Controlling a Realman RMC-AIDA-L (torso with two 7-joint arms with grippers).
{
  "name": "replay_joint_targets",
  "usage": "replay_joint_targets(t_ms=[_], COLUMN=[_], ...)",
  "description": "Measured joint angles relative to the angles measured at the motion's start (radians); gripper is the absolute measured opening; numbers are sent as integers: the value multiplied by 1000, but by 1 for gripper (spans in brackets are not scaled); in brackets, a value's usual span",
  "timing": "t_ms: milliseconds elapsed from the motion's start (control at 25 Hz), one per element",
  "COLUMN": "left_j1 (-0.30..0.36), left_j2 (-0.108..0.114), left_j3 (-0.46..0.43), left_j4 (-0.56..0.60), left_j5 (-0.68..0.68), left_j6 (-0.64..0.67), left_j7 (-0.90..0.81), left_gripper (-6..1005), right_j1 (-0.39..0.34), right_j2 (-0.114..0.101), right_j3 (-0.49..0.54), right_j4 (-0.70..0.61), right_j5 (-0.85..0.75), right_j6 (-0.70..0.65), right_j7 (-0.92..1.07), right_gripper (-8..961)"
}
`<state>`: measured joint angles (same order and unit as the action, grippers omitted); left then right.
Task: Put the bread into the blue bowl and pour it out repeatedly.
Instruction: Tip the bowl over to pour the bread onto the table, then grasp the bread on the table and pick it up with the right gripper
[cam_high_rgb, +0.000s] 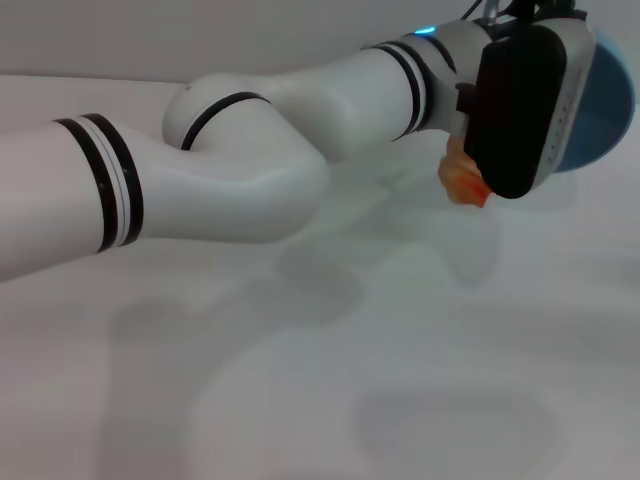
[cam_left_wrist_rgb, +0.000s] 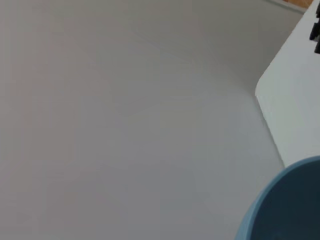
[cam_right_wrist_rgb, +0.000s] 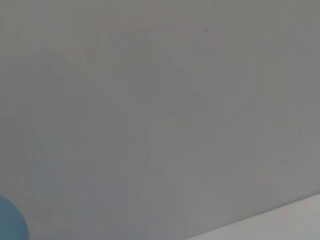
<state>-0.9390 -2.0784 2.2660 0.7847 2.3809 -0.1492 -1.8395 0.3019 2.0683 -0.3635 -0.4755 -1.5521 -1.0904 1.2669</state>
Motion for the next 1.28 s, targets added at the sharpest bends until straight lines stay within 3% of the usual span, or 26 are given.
replay_joint_targets(t_ms=[440,720,1040,1280], left_j1=[59,85,87,78], left_j2=[0,0,0,0], left_j3=[15,50,48,-36], left_j4=[9,6,6,-4], left_j5=[-68,-111,-293,-519], left_j6=[-243,-309,-283,-199], left_j7=[50,53,46,46], left_gripper=[0,0,-1,-1], right_j1=[9,21,27,36], right_j2=[-1,-1,-1,-2], right_j3=[0,0,0,-24], right_j4=[8,8,30,60], right_j5=[0,0,0,-18], right_j6=[5,7,8,-15], right_j7=[0,0,0,51], right_gripper=[574,574,573,573])
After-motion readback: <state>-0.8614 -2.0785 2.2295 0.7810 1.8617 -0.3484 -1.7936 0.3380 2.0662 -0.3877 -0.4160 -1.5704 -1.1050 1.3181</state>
